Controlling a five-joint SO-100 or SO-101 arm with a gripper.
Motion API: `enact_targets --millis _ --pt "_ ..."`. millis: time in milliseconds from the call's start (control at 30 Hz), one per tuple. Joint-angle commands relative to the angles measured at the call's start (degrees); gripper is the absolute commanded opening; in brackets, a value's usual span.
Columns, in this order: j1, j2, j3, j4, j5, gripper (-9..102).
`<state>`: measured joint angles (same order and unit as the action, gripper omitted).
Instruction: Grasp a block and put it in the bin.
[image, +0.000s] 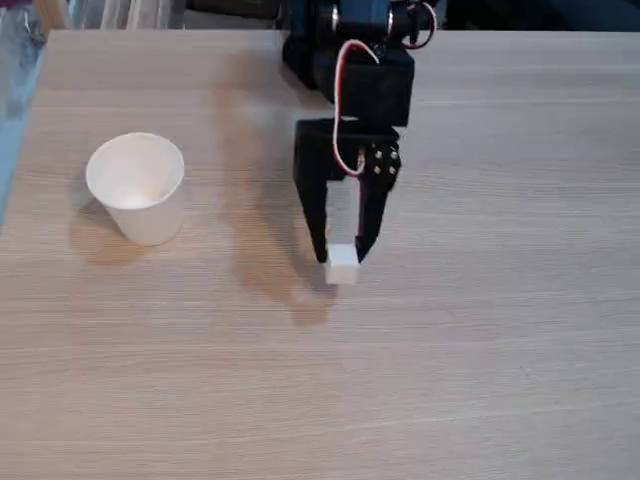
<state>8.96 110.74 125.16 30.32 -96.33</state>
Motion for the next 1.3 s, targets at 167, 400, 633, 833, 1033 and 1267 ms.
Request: enact_targets --millis 167,400,633,833,1033,1267 --pt "7.2 6.5 -1.1 -2.6 -6.1 5" --pt "15.4 6.8 -3.5 -6.1 -9.1 5" --pt "22.1 5.4 -5.8 -8.4 -10.0 4" --pt "26.5 5.6 -5.9 -8.8 -9.9 4" --pt "30.5 7.6 -4.2 -8.3 -10.0 4" --pt "33.0 15.0 -0.2 -0.9 -9.7 4"
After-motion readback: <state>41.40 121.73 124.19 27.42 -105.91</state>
